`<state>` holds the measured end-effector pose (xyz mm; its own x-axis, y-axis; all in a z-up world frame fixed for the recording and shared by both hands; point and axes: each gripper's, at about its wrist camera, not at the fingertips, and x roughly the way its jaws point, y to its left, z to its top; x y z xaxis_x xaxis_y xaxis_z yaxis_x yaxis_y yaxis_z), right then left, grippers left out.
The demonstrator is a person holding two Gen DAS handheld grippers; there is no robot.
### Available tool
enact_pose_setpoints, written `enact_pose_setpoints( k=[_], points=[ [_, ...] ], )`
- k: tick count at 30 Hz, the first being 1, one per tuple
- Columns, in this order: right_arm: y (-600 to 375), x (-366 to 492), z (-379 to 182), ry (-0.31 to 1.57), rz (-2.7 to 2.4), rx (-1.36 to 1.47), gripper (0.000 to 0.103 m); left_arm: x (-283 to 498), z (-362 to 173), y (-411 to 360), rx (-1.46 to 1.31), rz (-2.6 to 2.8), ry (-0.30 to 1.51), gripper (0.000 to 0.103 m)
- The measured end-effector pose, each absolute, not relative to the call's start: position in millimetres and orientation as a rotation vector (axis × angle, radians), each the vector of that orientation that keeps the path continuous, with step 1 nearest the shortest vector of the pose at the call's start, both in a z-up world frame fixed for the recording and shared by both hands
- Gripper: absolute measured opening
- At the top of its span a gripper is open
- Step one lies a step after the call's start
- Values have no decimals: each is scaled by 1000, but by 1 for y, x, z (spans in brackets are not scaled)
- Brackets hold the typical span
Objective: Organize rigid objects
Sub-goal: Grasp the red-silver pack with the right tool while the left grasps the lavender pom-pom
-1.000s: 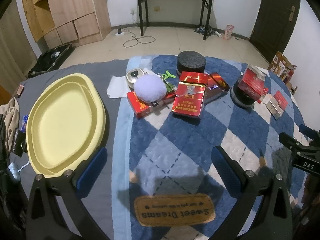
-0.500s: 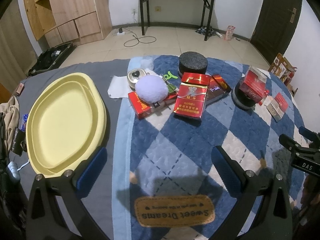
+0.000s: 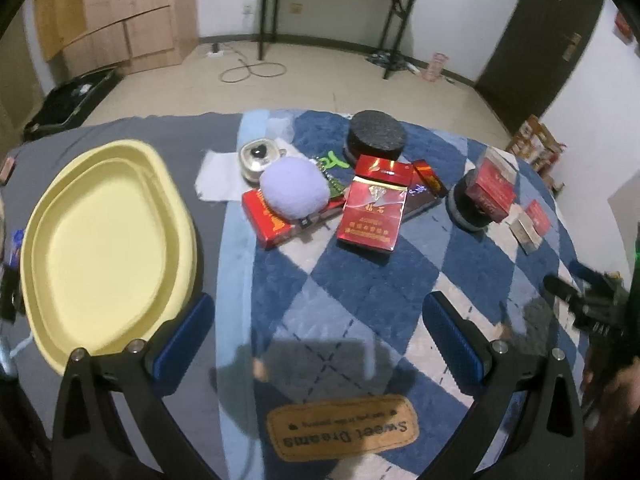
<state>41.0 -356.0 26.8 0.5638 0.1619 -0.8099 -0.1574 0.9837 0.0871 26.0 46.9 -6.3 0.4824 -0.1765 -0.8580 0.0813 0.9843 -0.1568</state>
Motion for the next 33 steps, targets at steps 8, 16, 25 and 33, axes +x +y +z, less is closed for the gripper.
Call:
enact_pose_setpoints(
  k=[8,16,25,33],
  points=[
    [-416,72,29,938,161,64,103,73,-19,48,-26,-108,1067,101],
    [-443,107,5,995,269,-12,103,105,-37,41,-45,-116,1084,101],
    [-422,136,-21,1001,273,-234,103,129,-56,53,-87,-98,1129,96],
    [-425,149,-44,1024,280,-200,103,140,-75,44,-85,-78,1148,95]
  ],
)
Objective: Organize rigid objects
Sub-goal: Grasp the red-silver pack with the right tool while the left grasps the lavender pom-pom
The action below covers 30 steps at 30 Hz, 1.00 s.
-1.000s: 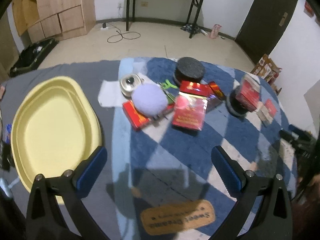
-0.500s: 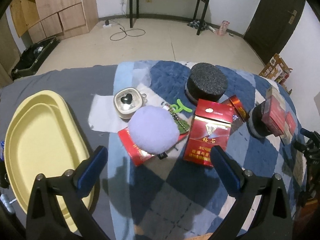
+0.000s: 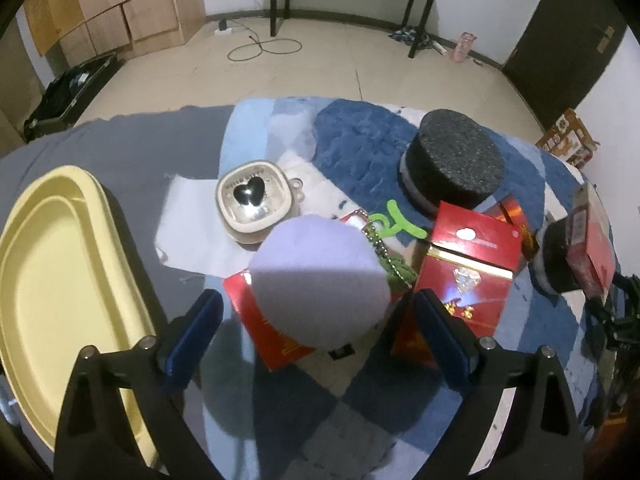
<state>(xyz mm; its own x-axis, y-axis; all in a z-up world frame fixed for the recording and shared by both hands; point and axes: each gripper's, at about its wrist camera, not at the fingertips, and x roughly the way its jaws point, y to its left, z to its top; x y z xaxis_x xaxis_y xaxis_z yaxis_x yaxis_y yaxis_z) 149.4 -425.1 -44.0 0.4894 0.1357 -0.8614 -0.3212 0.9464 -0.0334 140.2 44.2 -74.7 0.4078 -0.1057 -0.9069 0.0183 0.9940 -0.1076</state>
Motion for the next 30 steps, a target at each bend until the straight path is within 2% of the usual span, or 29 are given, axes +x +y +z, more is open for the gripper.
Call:
enact_pose_setpoints(
  k=[5,7,8,9,12,15,18,26,30],
  points=[
    [-421,154,-49,1002,289,-245,103,143,-80,54,-137,-46,1114,89],
    [-419,158,-52,993,287,-259,103,143,-79,56,-141,-37,1095,81],
    [-417,160,-53,988,283,-264,103,144,-77,58,-140,-29,1087,71],
    [-416,160,-54,982,280,-267,103,144,-76,61,-146,-18,1078,67],
    [-413,165,-57,966,274,-253,103,144,-74,73,-194,-37,1075,62],
    [-411,168,-58,955,281,-253,101,140,-69,79,-198,-55,1068,59],
    [-410,167,-56,941,285,-248,90,133,-61,82,-198,-72,1056,58],
    [-416,130,-22,869,303,-197,90,102,-21,106,-193,-104,1001,58],
    [-393,99,17,771,386,-219,90,81,8,148,-194,-81,970,58]
  ],
)
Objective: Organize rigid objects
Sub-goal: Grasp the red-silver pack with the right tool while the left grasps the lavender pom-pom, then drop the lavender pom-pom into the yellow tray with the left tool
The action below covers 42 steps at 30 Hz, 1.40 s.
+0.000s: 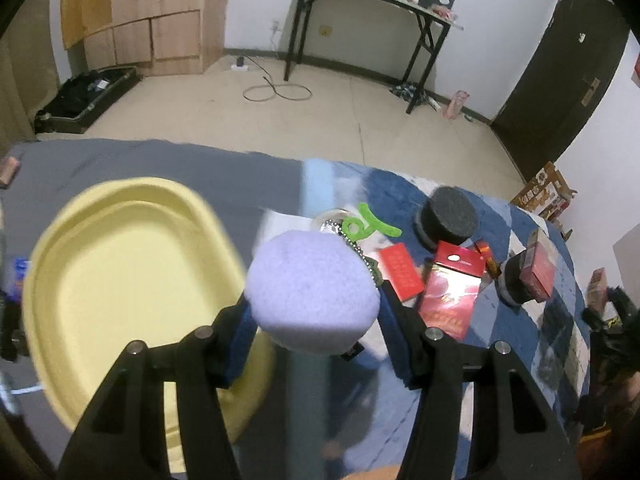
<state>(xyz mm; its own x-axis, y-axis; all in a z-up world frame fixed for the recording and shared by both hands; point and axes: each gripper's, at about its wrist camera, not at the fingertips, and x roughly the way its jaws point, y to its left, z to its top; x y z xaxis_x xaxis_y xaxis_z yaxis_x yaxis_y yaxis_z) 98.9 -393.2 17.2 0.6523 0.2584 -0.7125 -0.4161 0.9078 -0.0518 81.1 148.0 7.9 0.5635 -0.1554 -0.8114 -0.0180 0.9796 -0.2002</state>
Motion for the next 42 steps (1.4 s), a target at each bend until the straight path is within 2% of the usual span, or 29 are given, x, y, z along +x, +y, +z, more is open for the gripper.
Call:
enact_pose_setpoints(
  k=[5,9,13,15,19,24,31,34,36,37,38,42],
  points=[
    [-298,63,73,682,645,-311,90,66,30,232,-223,38,950,58],
    [-186,65,84,715,841,-399,90,71,7,291,-193,103,976,58],
    [-58,66,52,725,955,-533,90,85,-39,322,-242,83,1028,58],
    [-6,73,23,794,979,-521,90,90,-56,330,-267,49,1057,58],
    [50,88,-26,884,957,-494,90,101,-83,330,-220,25,1117,59],
    [74,95,-53,859,893,-548,99,106,-102,339,-223,44,1144,59],
    [72,93,-49,849,894,-477,94,103,-100,340,-208,43,1111,62],
    [60,88,-50,842,910,-461,95,96,-90,340,-222,47,1069,71],
    [48,87,-40,829,905,-421,98,87,-78,341,-262,42,1010,86],
    [42,88,-34,827,900,-399,102,85,-71,341,-275,44,990,98],
    [30,86,-24,818,906,-359,103,84,-65,340,-281,46,973,103],
    [-18,87,3,749,898,-284,103,87,-34,331,-250,55,953,103]
  ],
)
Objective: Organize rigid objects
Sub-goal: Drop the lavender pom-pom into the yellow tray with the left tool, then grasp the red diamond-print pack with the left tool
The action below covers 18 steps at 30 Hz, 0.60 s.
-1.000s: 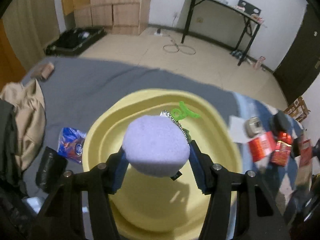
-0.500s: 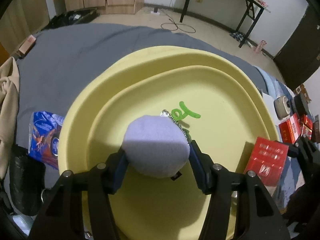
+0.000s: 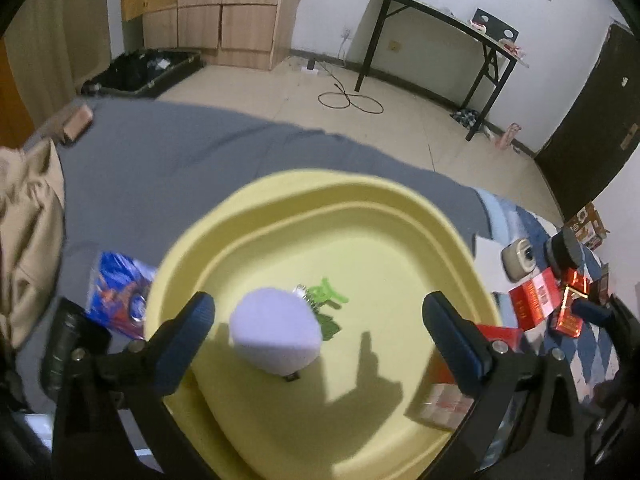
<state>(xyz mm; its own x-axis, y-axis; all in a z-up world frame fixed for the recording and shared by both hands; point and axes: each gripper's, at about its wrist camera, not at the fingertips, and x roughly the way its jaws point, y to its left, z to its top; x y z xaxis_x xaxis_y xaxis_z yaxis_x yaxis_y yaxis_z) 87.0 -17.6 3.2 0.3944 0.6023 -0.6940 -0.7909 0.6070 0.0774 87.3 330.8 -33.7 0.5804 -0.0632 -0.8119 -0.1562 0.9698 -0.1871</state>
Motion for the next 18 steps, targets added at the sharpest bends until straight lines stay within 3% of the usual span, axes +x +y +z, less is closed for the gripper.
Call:
enact_pose_setpoints(
  k=[9,18],
  points=[
    [-185,121,39,666,616,-174,103,101,22,209,-181,-219,926,103],
    [-326,168,6,828,378,-97,103,105,-36,30,20,-444,1054,103]
  ],
)
